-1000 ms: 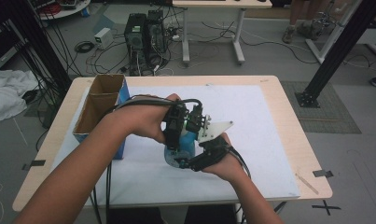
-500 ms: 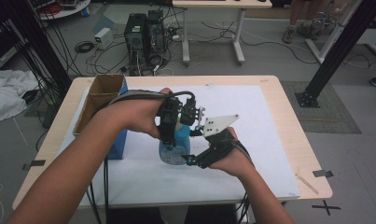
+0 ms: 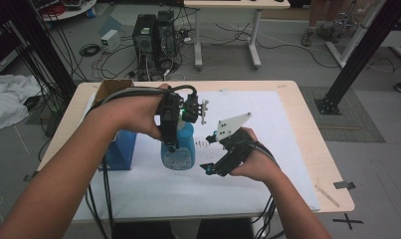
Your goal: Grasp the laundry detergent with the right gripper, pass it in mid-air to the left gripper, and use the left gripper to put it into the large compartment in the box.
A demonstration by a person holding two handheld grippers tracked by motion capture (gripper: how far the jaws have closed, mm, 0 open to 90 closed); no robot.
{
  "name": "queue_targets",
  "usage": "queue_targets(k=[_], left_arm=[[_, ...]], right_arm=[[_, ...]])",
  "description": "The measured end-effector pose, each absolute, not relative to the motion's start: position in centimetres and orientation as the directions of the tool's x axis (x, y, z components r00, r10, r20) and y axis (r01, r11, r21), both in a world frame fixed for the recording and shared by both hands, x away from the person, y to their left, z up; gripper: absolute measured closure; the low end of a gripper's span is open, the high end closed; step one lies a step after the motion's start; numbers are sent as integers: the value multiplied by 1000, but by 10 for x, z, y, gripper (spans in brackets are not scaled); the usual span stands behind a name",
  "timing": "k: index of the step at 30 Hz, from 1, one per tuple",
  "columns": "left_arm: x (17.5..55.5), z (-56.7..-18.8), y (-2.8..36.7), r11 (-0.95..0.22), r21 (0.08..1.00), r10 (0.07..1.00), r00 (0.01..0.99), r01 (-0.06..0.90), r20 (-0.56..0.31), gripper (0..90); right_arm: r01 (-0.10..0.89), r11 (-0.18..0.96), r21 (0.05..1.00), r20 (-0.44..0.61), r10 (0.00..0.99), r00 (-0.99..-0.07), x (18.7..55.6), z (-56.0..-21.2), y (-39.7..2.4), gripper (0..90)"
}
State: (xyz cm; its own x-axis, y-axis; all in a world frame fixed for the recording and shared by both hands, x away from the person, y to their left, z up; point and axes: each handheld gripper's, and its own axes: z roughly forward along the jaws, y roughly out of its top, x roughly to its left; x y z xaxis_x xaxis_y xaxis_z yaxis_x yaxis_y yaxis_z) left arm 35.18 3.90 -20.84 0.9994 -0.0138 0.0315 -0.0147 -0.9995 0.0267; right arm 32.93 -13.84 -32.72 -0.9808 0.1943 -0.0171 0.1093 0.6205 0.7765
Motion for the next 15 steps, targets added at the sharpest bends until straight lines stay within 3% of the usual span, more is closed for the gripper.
queue_targets(k=[15], left_arm=[[369,-173,71,-992,24,128,992,127,19,387]], right_arm=[[111,812,573,-55,173,-983,335,-308,-143,121]])
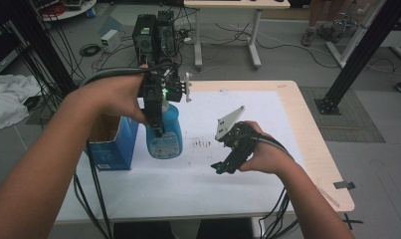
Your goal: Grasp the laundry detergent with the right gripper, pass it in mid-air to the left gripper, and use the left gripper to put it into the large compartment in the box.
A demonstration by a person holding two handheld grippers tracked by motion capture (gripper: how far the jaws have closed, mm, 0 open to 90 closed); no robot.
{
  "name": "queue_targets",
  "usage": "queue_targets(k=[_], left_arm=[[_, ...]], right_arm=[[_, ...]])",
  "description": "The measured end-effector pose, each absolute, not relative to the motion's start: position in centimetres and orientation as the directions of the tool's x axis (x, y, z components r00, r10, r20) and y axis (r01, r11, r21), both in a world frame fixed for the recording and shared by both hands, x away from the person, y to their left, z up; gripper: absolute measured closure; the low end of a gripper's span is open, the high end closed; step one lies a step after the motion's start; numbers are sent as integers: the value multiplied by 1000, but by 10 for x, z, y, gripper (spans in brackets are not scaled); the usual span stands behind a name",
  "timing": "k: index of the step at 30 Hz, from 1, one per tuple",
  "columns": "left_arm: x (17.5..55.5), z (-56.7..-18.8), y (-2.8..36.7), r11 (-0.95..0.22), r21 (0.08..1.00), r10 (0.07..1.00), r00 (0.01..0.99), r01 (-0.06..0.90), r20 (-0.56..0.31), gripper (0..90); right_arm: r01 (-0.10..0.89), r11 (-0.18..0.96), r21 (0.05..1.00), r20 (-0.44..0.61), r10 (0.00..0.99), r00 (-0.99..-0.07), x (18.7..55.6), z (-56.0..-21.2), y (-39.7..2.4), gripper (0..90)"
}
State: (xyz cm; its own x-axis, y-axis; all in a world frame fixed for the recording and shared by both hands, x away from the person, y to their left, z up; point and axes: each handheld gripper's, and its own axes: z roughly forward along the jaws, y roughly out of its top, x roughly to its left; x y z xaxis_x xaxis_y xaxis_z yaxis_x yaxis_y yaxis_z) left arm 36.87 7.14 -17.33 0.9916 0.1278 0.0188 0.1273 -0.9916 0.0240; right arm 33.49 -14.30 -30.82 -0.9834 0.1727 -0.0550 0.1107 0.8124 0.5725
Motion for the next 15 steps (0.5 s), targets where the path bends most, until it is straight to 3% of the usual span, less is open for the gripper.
queue_targets(k=[6,15], left_arm=[[381,-144,95,-972,36,232,972,232,20,386],[392,-118,130,-935,49,354,935,352,26,386]], right_arm=[[122,869,479,-60,171,-983,339,-308,-145,121],[131,886,445,-60,175,-983,339,-306,-150,120]])
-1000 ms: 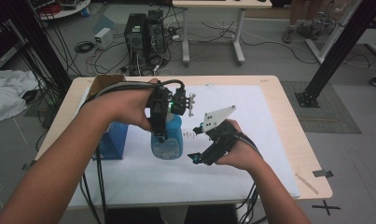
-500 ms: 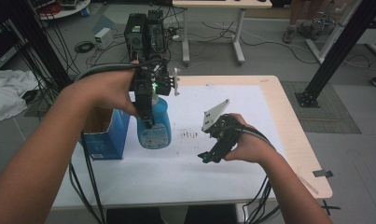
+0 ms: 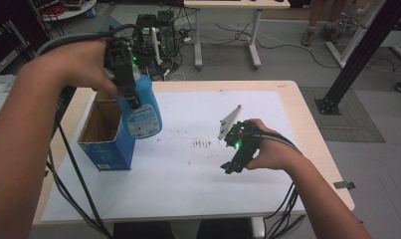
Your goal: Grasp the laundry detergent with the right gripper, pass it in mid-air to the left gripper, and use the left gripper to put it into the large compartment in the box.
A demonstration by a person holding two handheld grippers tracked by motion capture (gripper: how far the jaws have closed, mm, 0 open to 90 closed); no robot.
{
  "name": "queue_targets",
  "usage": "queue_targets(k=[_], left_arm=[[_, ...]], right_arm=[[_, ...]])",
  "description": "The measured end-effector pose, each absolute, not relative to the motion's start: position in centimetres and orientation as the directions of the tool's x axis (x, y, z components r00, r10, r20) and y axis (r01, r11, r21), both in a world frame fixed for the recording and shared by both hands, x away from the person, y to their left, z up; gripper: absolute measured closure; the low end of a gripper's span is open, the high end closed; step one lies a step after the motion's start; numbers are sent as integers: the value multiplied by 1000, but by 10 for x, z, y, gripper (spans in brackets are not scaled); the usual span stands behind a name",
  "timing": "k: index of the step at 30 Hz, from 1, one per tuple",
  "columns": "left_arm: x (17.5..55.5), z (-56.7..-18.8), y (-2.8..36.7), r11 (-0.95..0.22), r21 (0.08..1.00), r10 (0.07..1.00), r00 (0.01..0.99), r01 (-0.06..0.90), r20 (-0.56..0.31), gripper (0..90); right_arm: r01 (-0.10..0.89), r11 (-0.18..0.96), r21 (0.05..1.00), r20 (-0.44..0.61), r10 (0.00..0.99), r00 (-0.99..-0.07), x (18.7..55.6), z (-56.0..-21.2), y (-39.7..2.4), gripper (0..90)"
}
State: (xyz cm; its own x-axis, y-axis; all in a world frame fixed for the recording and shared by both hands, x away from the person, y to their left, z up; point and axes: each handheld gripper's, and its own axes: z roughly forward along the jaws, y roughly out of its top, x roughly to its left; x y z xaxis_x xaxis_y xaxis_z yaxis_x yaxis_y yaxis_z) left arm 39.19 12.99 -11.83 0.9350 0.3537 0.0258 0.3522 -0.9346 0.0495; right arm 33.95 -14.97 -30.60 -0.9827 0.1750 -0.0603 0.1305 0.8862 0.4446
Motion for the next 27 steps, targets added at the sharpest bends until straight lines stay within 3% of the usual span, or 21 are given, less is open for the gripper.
queue_targets(k=[27], left_arm=[[412,-113,220,-750,63,662,746,659,71,386]], right_arm=[[146,899,413,-39,178,-983,345,-311,-145,120]])
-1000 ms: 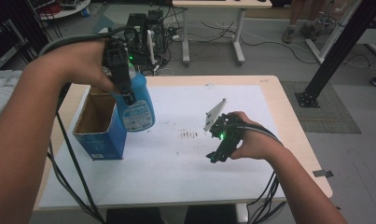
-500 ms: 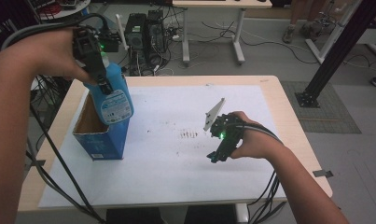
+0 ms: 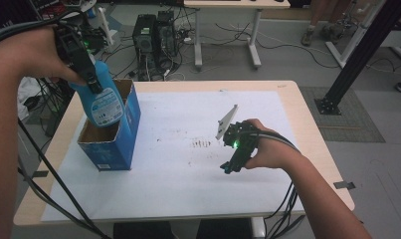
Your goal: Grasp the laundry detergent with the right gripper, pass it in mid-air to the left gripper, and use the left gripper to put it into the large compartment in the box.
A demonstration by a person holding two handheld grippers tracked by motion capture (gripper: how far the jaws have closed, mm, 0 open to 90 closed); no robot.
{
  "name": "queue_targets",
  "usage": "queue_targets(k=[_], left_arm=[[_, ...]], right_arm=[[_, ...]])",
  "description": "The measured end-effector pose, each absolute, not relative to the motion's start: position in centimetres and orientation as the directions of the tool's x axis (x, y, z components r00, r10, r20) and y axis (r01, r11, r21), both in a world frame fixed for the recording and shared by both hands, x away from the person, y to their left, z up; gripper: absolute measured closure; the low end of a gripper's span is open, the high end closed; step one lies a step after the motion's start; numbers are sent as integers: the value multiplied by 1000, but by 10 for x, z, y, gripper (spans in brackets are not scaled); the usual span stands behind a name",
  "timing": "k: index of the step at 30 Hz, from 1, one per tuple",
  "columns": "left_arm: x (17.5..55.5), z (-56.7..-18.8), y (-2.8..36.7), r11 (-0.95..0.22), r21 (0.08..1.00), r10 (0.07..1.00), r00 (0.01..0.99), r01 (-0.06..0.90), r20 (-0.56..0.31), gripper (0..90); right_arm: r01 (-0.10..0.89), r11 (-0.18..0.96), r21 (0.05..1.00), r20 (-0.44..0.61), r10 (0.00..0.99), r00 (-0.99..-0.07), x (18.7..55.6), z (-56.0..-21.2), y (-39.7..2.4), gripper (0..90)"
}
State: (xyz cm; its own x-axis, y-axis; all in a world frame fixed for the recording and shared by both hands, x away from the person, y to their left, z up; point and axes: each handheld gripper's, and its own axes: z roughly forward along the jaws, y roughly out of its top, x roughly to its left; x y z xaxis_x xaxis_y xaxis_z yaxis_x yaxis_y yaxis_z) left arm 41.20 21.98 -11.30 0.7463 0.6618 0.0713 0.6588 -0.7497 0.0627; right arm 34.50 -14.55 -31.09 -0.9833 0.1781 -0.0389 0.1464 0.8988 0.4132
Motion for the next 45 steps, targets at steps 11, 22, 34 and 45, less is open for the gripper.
queue_targets(k=[11,22,34,45], left_arm=[[421,-133,232,-665,56,746,663,744,51,385],[428,-164,240,-604,36,797,603,796,40,386],[431,-209,244,-546,36,838,544,837,40,386],[436,-249,242,-528,14,849,527,849,39,386]], right_arm=[[145,902,407,-42,177,-983,345,-312,-142,120],[137,914,381,-38,163,-986,343,-314,-140,120],[131,917,377,-37,156,-987,343,-316,-135,120],[130,917,377,-41,156,-987,343,-315,-136,120]])
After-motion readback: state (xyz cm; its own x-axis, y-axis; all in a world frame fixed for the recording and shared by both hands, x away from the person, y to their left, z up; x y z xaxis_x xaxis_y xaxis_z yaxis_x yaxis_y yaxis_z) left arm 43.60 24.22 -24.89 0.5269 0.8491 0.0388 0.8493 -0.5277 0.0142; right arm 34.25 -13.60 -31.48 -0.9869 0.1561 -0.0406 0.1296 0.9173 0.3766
